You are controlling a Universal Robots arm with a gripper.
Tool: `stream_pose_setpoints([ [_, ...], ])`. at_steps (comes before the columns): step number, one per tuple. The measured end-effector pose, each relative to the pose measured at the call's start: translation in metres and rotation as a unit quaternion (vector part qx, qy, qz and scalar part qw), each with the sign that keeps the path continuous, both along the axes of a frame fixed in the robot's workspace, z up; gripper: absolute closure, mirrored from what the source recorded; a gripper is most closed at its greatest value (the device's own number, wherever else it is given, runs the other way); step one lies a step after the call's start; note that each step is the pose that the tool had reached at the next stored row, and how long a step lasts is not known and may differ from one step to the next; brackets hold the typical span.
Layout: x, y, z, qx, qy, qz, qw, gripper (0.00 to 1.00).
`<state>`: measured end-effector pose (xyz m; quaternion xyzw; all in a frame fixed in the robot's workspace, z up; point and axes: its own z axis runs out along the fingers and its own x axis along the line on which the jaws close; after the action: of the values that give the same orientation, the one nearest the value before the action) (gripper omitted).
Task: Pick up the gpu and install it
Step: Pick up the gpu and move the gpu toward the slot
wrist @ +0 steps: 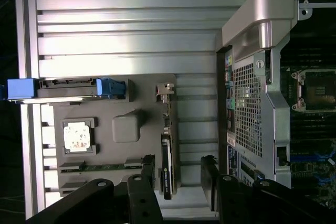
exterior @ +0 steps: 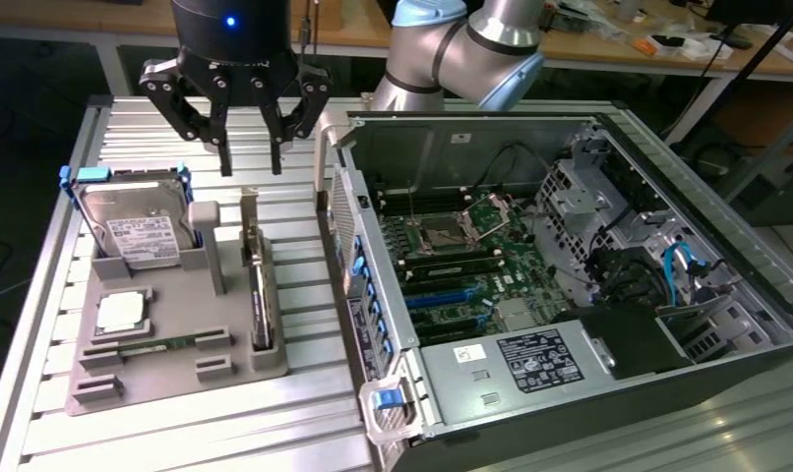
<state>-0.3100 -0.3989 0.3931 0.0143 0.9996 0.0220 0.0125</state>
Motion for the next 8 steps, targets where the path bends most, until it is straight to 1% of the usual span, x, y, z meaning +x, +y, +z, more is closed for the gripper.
stream_pose_setpoints([
  [8,0.0,0.0,0.0,0.0,0.0,0.0,1.0,0.52],
])
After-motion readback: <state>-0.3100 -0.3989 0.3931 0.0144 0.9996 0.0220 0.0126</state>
